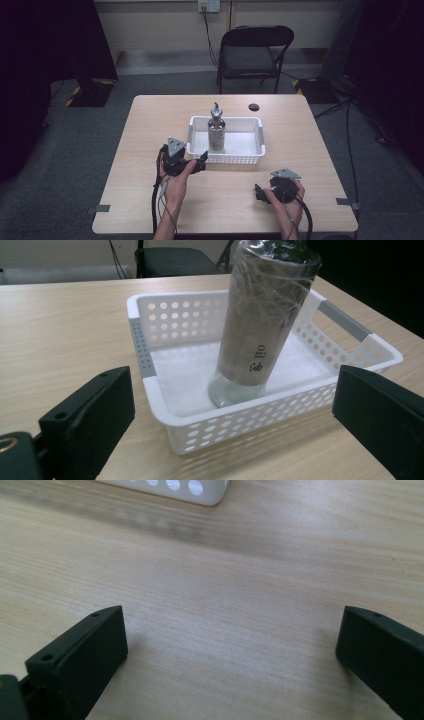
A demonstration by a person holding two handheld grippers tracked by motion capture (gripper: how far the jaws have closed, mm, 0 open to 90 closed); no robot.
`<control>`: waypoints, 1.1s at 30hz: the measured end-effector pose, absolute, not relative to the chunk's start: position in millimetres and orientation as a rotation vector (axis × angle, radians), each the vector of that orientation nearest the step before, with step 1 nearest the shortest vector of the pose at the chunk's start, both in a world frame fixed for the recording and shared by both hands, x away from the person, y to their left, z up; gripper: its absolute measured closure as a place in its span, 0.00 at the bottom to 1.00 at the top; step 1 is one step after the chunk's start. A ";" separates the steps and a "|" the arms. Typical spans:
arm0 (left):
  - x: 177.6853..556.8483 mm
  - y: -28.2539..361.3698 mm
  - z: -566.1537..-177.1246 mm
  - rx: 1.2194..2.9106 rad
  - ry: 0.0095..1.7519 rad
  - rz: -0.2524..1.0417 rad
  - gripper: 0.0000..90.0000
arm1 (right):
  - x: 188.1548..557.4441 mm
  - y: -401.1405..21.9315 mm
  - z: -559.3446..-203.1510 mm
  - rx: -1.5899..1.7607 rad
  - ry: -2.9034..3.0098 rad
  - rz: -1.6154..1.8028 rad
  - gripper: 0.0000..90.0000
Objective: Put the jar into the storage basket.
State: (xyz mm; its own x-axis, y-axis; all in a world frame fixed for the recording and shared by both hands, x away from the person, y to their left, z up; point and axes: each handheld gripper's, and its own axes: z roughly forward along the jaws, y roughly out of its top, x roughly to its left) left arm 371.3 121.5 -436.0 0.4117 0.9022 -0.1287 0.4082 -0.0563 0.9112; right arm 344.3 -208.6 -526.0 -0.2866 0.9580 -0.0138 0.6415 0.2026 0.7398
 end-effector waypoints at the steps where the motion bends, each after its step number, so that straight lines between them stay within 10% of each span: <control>1: 370.2 122.2 -437.2 1.653 1.174 0.614 0.03 | 344.4 -208.7 -526.0 1.483 2.005 0.875 0.00; 33: 338.1 126.0 -477.1 1.675 1.250 0.660 0.03 | 344.4 -208.7 -526.0 1.483 2.005 0.875 0.00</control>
